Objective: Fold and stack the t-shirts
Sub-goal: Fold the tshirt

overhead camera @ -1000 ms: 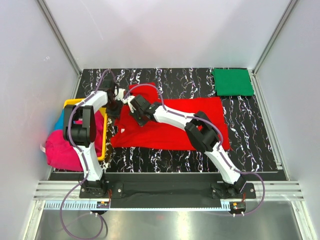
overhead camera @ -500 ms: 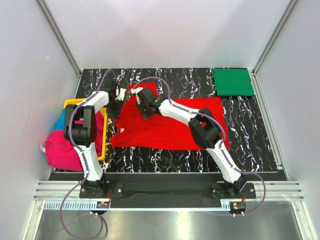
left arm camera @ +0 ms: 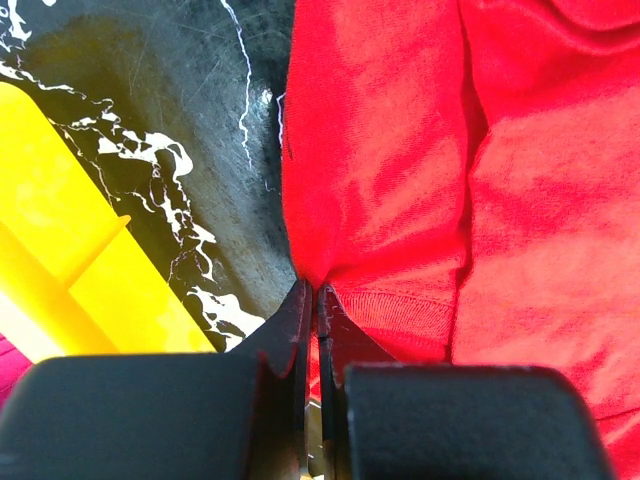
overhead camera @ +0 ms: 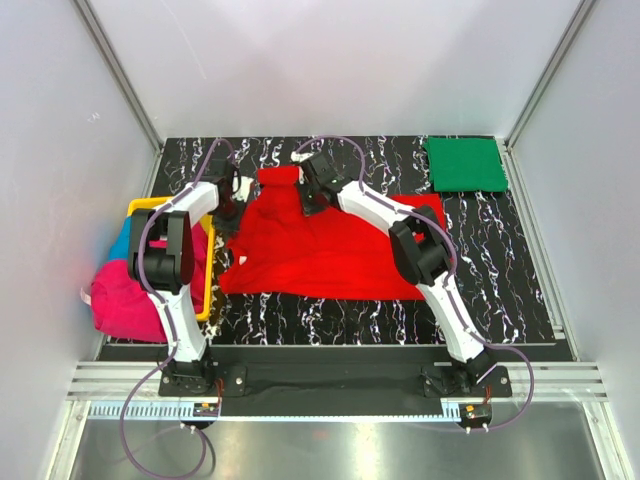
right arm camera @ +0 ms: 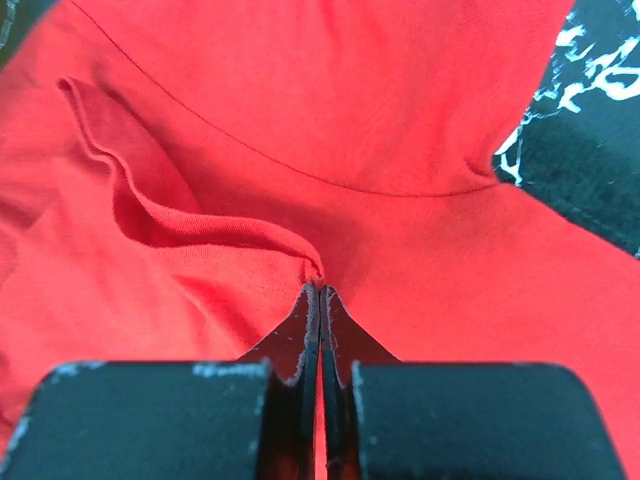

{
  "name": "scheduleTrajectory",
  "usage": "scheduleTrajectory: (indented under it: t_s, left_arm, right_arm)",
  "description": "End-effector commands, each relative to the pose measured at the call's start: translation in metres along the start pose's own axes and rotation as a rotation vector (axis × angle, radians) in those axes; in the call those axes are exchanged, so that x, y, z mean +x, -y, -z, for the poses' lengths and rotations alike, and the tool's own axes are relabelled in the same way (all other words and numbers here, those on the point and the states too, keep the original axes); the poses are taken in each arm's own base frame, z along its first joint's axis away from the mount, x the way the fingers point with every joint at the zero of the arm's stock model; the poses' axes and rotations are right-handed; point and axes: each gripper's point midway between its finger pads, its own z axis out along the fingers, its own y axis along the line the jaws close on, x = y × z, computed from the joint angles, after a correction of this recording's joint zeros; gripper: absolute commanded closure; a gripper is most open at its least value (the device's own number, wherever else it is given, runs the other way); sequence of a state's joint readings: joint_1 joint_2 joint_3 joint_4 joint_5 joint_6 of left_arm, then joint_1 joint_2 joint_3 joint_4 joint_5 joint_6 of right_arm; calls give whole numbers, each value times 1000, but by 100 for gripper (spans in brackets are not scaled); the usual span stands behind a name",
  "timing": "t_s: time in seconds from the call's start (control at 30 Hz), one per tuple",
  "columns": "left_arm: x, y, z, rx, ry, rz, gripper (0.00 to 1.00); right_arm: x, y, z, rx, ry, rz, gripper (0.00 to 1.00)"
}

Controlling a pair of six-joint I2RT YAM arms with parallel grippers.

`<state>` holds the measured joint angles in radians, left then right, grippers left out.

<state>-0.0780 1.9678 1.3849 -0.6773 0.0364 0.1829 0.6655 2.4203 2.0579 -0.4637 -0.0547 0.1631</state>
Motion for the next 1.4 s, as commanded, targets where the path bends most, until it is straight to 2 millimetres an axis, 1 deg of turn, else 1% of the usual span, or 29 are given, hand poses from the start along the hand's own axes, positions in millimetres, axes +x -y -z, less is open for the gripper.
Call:
scheduleTrajectory:
  t_s: [0.0,0.13,0.27,0.37,0.43,0.5,0.53,0.57,0.6,0.63,0.67,0.7,0.77,0.8,0.87,0.9,0.93,0.97,1.0,1.03,1.07,1.1,1.13,1.17,1.2,1.23,1.27,1.3,1.37]
  left_arm:
    - [-14,-8,1,-42,38,-22,100]
    - [-17,-8,7,-42,49,-28,100]
    - [-13,-7,7,-41,41,-31,100]
    - [-12,-7,8,-40,40,-33,100]
    - [-13,-6,10,-40,41,-34,100]
    - [-14,-7,11,-40,43,-36,100]
    - [-16,-7,13,-42,45,-36,99]
    - [-19,-8,15,-43,53,-37,94]
    - [-21,-8,17,-43,55,-38,85]
    - [-27,-9,22,-45,67,-36,57]
    - [-31,-9,28,-48,82,-35,46]
    - [-37,-7,33,-34,98,-33,39]
    - [-60,-6,51,-24,164,-36,32]
    - [-79,-4,64,-13,222,-39,32]
    - [-101,-3,80,3,286,-38,30]
    - [-111,1,87,29,320,-37,29]
    - [-132,1,102,36,377,-32,29]
    - [-139,2,98,43,382,-23,29]
    - [-148,1,99,40,396,-13,29]
    - [-163,0,107,29,433,-3,30]
    - [-166,-2,92,24,409,6,30]
    - [-170,0,87,18,403,7,30]
    - [-179,1,90,21,414,9,30]
    - [-179,4,72,30,380,4,30]
    - [-182,9,67,33,376,-4,29]
    - [-192,9,68,27,397,-15,28]
    - [-194,11,56,24,387,-25,28]
    - [-201,13,52,8,408,-46,27]
    - [-207,13,42,-8,414,-63,25]
  right_arm:
    - [-7,-3,-7,-3,20,-7,100]
    - [-15,11,-7,13,32,-72,100]
    - [-33,14,-3,16,71,-78,100]
    - [-31,21,-5,40,65,-83,100]
    - [-27,24,-6,44,50,-89,95]
    - [-25,26,-4,56,45,-89,95]
    - [-26,27,-2,62,47,-92,90]
    - [-25,27,0,67,46,-93,83]
    - [-31,26,6,65,60,-95,74]
    - [-33,26,9,65,66,-96,64]
    - [-37,24,13,60,73,-96,54]
    - [-44,19,22,43,85,-98,52]
    - [-53,12,34,14,101,-107,49]
    - [-66,10,49,0,131,-114,48]
    - [-76,9,64,-18,151,-124,47]
    - [-86,12,79,-26,175,-134,47]
    - [-90,22,86,-18,182,-147,47]
    - [-88,29,91,-11,175,-156,47]
    - [-92,36,104,6,189,-161,48]
    - [-92,54,111,41,194,-165,48]
    - [-79,69,110,78,166,-178,48]
    - [-79,81,121,114,174,-187,49]
    - [-75,96,126,135,170,-212,50]
    - [-59,122,127,165,138,-255,51]
    - [-59,134,139,183,152,-286,52]
    - [-54,147,143,202,149,-303,52]
    - [-40,162,144,242,127,-321,52]
    - [-38,181,156,271,136,-339,52]
    - [-23,202,160,303,111,-372,52]
